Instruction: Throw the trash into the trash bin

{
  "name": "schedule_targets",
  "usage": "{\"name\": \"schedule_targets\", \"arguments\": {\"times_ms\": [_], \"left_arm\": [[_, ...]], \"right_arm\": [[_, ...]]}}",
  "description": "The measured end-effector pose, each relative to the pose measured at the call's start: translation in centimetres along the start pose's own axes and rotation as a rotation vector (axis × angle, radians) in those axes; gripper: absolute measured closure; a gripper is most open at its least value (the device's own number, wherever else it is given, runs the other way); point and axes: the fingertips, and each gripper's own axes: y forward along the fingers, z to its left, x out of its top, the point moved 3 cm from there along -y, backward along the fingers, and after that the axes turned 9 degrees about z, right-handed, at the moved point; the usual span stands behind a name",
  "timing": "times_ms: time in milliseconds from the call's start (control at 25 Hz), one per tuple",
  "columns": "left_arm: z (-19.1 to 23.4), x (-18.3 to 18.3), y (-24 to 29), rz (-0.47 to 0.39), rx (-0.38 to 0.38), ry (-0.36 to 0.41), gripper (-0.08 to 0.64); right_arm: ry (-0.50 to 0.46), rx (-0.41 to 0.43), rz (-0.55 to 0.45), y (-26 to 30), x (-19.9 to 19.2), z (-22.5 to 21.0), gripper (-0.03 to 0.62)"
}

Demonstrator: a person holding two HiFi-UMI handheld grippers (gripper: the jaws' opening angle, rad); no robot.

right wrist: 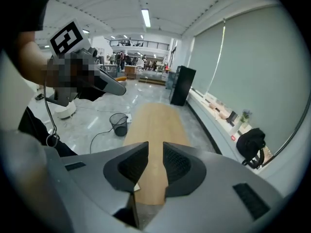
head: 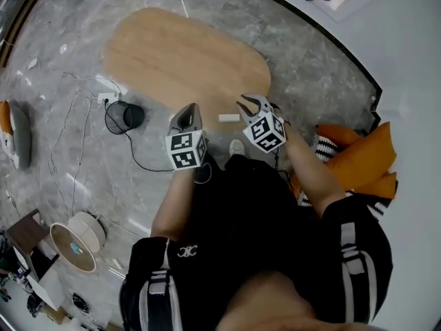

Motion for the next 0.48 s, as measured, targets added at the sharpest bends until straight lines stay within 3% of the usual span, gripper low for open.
{"name": "schedule_targets", "arguments": {"times_ms": [240, 480], "left_arm": [[3.7, -1.8, 4.6, 0.021, 0.021, -0.024, 0.548], [6.1, -5.5, 9.8, 0.066, -0.019, 0.007, 0.548]], "right_arm": [[0.008, 0.11, 0.096, 6.3, -1.7, 1.7, 0.491], [-0.132, 0.207, 0.224, 12.1, -5.8, 6.0, 0.461]]}}
